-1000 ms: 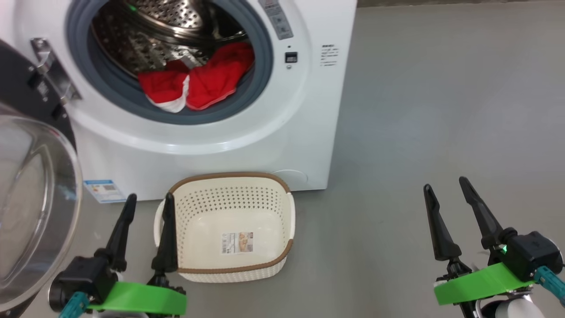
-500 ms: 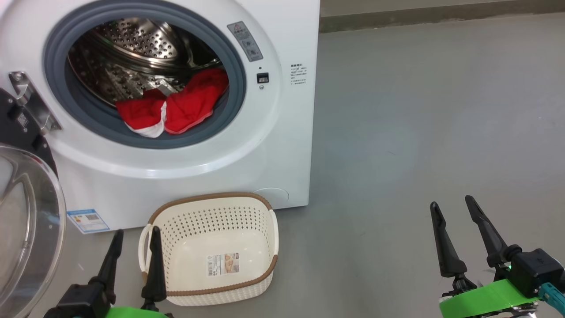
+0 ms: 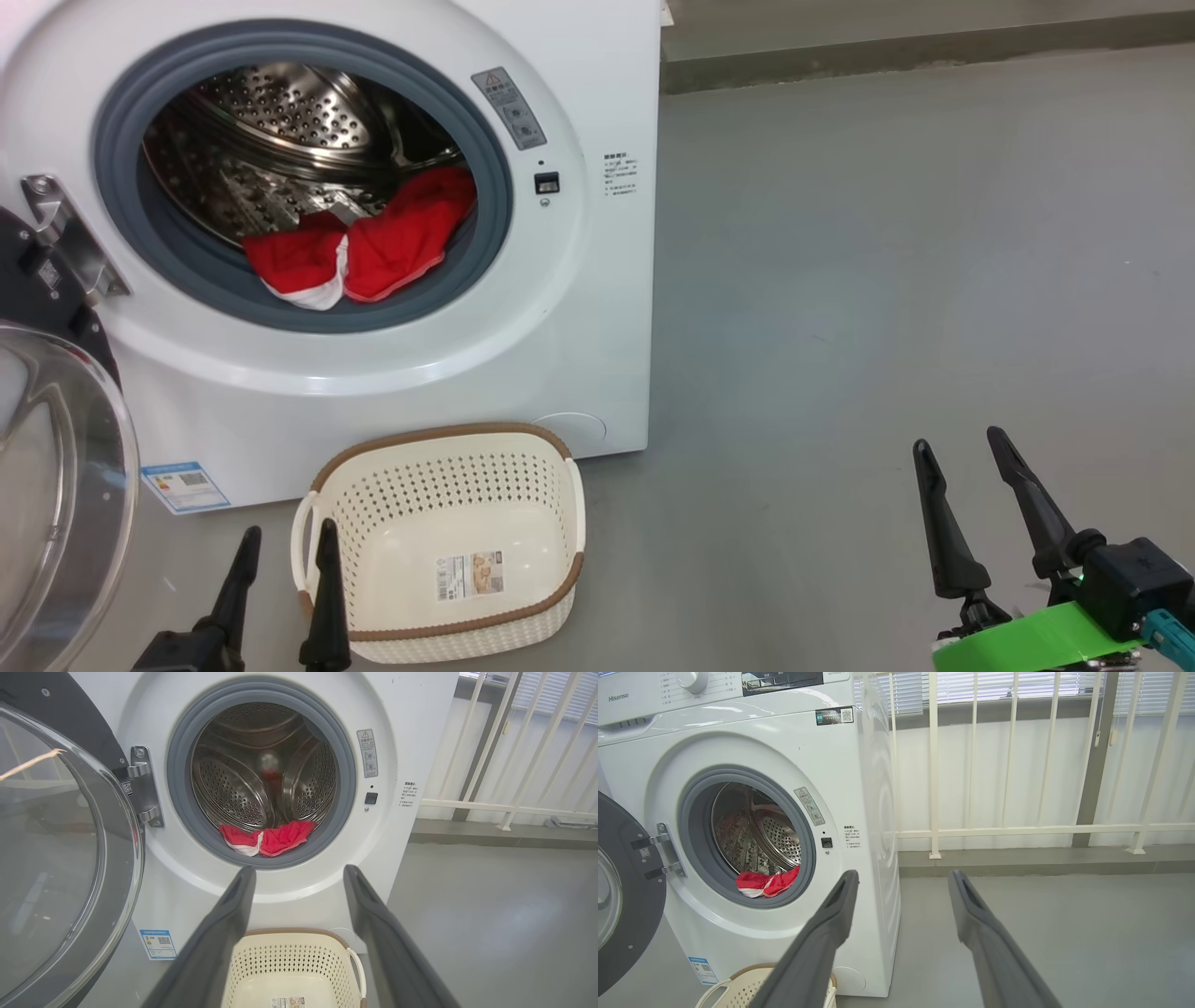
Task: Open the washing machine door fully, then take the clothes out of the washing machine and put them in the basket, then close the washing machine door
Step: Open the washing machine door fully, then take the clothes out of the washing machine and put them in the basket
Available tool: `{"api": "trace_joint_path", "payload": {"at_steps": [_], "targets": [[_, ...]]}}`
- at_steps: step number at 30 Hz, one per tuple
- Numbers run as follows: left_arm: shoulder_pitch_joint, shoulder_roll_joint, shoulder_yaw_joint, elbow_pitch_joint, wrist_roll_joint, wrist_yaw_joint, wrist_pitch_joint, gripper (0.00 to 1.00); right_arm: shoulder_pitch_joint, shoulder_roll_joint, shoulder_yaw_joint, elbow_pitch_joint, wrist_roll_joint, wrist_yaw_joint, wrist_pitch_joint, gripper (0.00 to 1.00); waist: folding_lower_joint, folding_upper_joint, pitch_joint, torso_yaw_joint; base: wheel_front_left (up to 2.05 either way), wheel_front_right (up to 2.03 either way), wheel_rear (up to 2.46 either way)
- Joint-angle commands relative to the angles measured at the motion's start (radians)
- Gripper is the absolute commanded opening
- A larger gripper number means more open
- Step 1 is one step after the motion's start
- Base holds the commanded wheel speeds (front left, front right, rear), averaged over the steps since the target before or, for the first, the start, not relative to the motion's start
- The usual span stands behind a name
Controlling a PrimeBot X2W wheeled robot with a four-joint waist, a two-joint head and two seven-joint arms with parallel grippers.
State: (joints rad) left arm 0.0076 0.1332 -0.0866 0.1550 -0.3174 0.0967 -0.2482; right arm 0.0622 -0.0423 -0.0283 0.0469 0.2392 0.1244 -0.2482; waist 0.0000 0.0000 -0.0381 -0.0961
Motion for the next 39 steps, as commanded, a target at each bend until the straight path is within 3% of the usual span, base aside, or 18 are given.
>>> {"api": "trace_joint_path", "payload": {"at_steps": [1,14,29,39], "targets": [[-0.014,0.01,0.036,-0.015,-0.001,0.003,-0.01,1.0,-0.018,-0.008,0.016,-0.031,0.001,0.006,-0.013,1.0,0.0,0.0,-0.004,0.006,0.0,0.0,0.0],[-0.032,0.012,0.028,0.004,-0.001,0.014,-0.001,1.0,-0.014,-0.008,0.013,-0.038,0.004,0.006,-0.013,1.0,0.0,0.0,-0.008,0.032,0.1,-0.1,0.0],[-0.04,0.019,0.009,-0.03,0.004,0.018,-0.001,1.0,-0.011,-0.008,0.022,-0.041,0.009,0.006,-0.014,1.0,0.0,0.0,0.003,0.037,1.23,-1.23,0.0],[-0.036,0.007,-0.005,-0.062,-0.008,0.023,0.003,1.0,-0.012,-0.008,0.028,-0.041,0.006,0.006,-0.014,1.0,0.0,0.0,0.01,0.042,0.26,-0.26,0.0]]}}
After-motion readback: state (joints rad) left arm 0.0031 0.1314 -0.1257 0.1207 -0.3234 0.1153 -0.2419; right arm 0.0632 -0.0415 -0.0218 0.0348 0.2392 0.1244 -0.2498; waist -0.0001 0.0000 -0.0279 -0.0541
